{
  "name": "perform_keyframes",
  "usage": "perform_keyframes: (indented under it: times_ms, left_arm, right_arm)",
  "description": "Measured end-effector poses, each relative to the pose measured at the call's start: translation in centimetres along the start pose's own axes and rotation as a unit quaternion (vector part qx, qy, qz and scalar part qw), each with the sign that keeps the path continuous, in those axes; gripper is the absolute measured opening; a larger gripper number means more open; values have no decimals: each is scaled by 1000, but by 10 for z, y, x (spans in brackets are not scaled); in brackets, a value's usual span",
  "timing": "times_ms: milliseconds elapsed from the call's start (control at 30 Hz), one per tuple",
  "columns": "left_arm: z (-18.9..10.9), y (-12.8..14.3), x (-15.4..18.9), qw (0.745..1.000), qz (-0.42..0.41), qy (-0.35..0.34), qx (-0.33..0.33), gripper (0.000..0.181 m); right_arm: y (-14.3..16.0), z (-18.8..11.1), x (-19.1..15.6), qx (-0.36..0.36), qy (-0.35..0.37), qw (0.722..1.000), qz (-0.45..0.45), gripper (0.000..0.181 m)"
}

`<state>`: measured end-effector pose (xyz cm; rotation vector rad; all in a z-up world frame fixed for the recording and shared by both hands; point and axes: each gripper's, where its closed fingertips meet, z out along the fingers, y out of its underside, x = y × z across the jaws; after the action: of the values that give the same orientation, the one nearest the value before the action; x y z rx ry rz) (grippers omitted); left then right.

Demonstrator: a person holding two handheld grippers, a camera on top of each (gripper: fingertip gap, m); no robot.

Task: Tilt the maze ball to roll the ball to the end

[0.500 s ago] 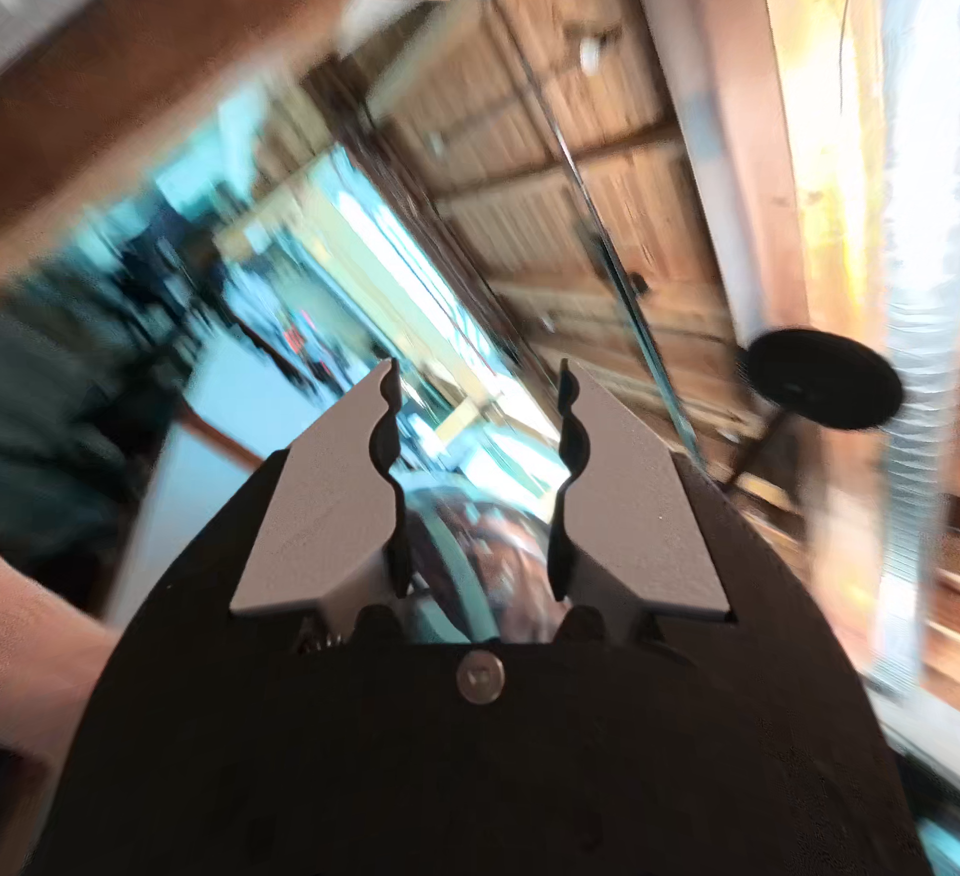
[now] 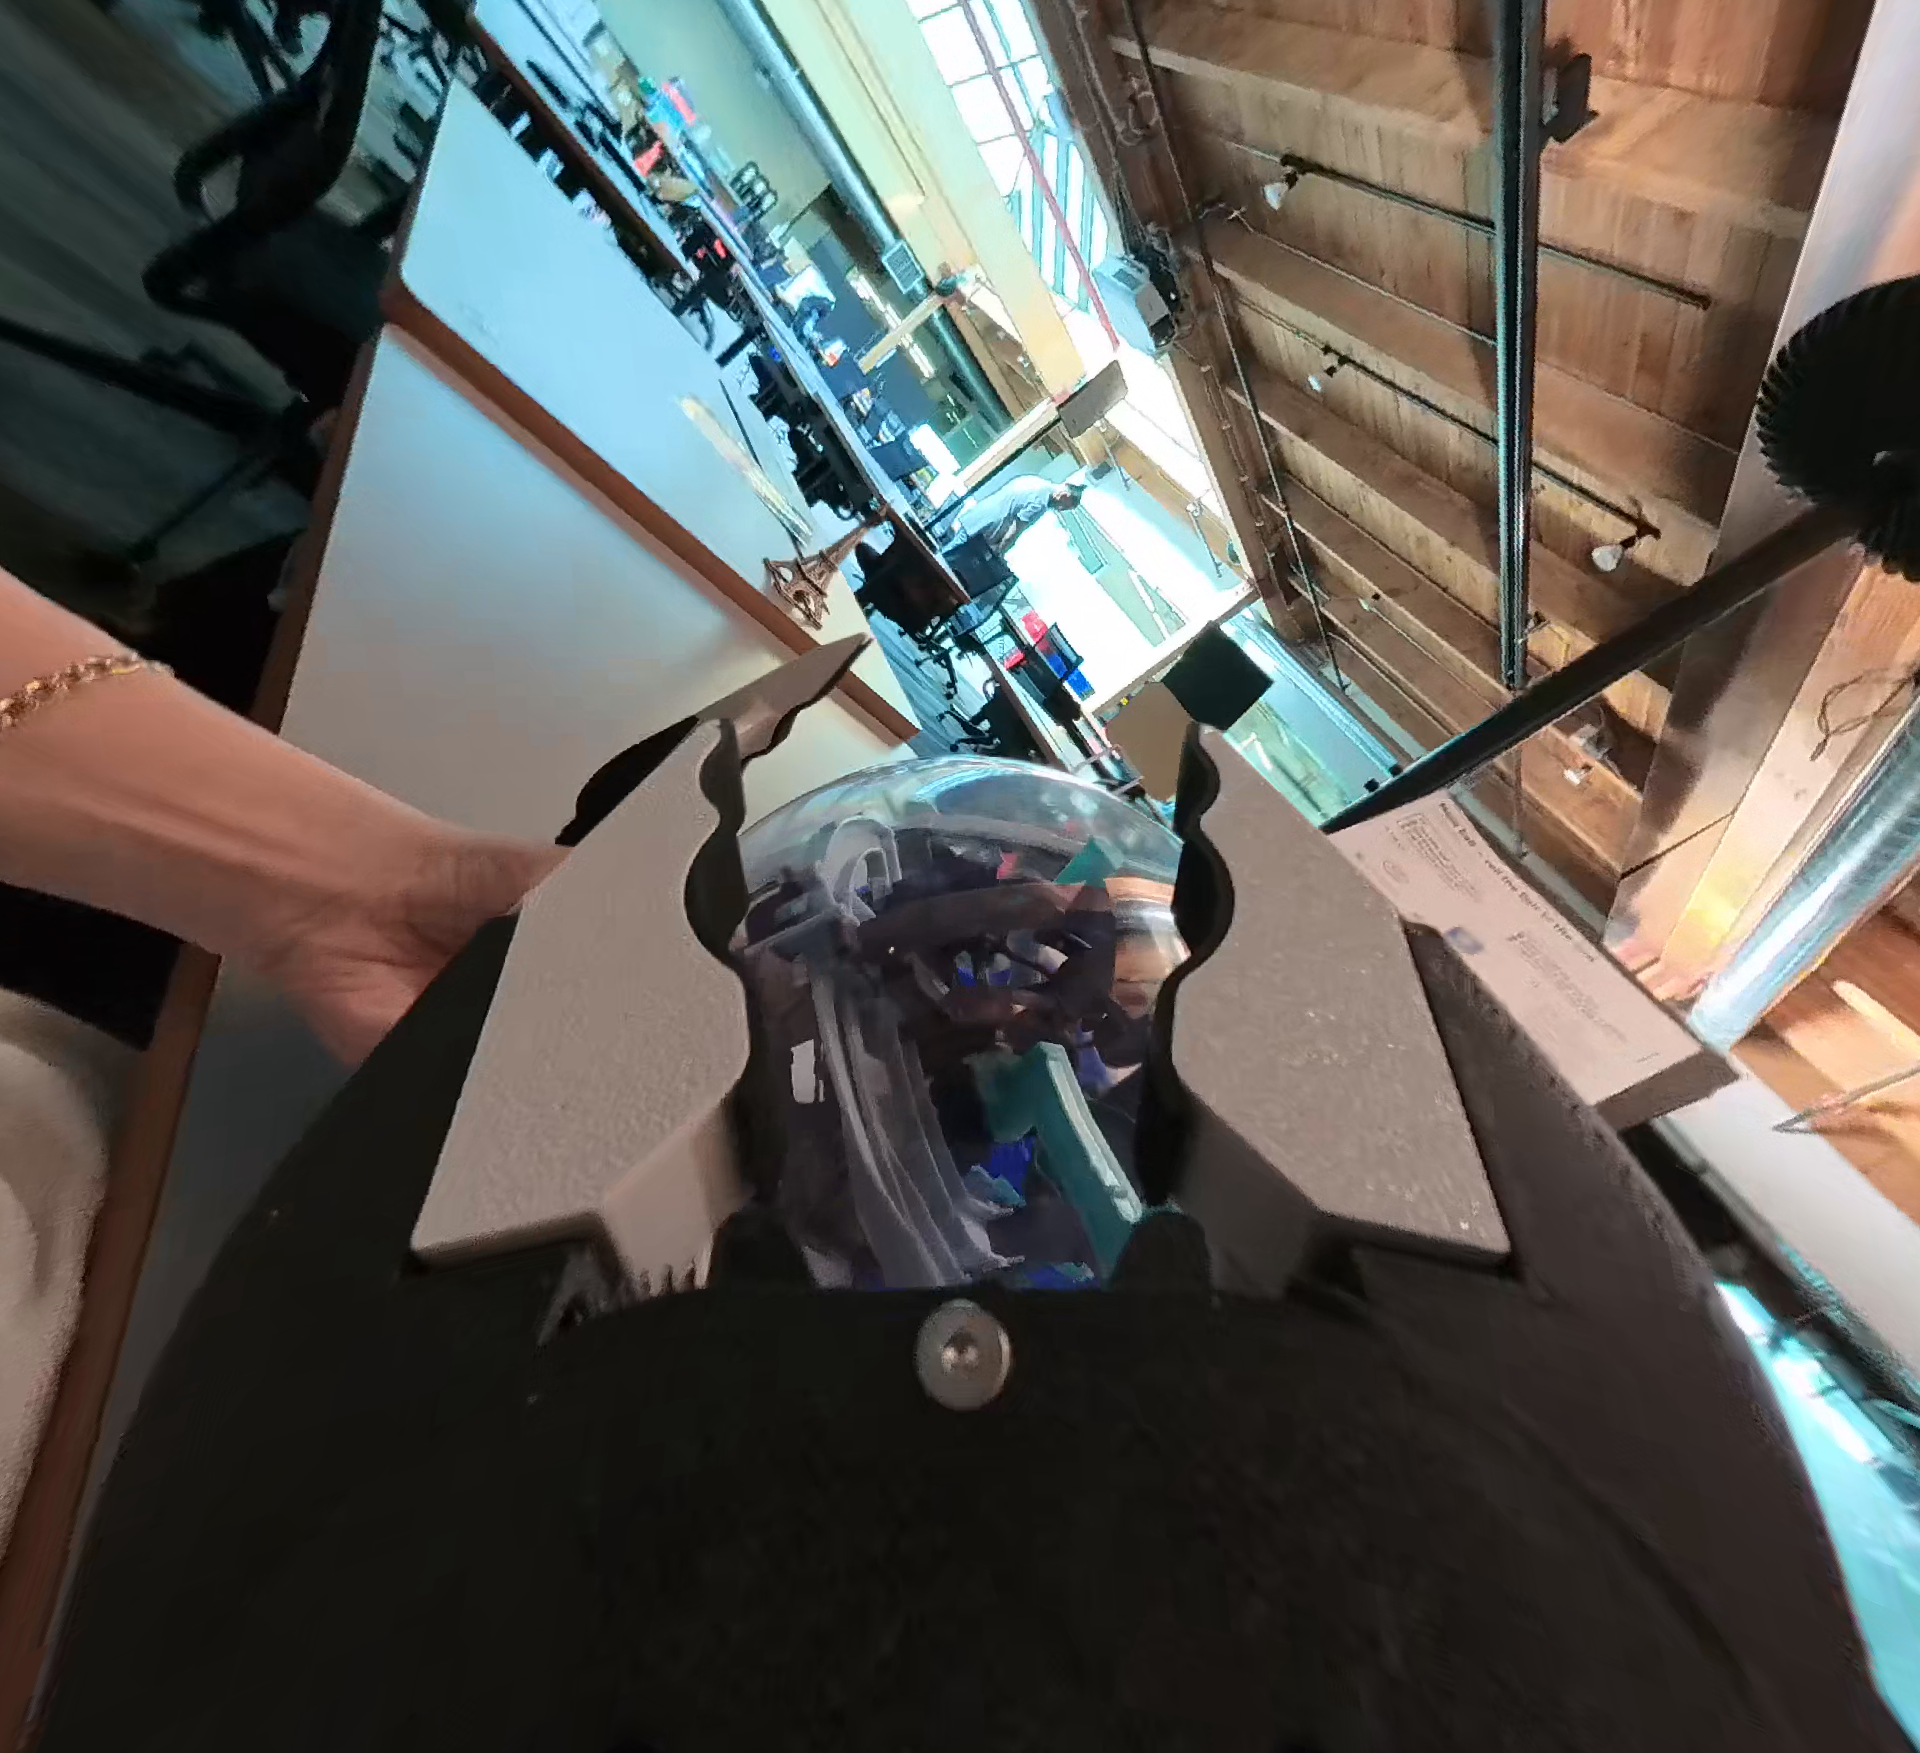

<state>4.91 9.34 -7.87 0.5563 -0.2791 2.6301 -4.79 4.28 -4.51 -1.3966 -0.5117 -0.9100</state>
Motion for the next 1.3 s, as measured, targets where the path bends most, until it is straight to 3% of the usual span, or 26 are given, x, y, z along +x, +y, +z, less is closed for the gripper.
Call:
perform_keyframes:
  times_ms: [67,167,267,567,633,700,767,933,1033,1133,1200,1300]
  left_arm:
    - [1,4,0,999,46,-12,-26,158]
    - [1,-5,0,990,131,-42,-7,157]
    - [7,-8,15,987,160,-17,-1,158]
    - [46,23,91,964,214,78,-138,156]
    - [52,40,93,941,277,61,-186,157]
    - [55,57,85,898,368,25,-239,157]
    - [60,62,88,866,437,13,-245,156]
    - [62,78,131,858,441,115,-238,157]
    - [66,75,132,866,435,109,-220,157]
    - [67,77,138,853,462,120,-210,157]
    - [68,81,144,834,493,130,-211,157]
    - [67,91,150,785,556,145,-231,156]
  right_arm:
    - [1,-3,8,10,5,999,32,81]
    - [-4,-9,24,41,27,997,59,75]
    - [-15,-13,27,78,27,995,64,74]
    - [-55,-34,36,195,51,978,54,70]
    - [-66,-39,31,218,44,974,39,66]
    - [-73,-40,23,222,35,974,12,66]
    - [-76,-43,19,224,28,974,-1,67]
    - [-95,-63,32,287,50,957,12,53]
    - [-103,-66,25,302,36,953,9,50]
    - [-105,-66,20,305,37,952,-18,45]
    - [-107,-68,18,315,33,948,-17,45]
    - [-109,-72,18,331,24,943,4,43]
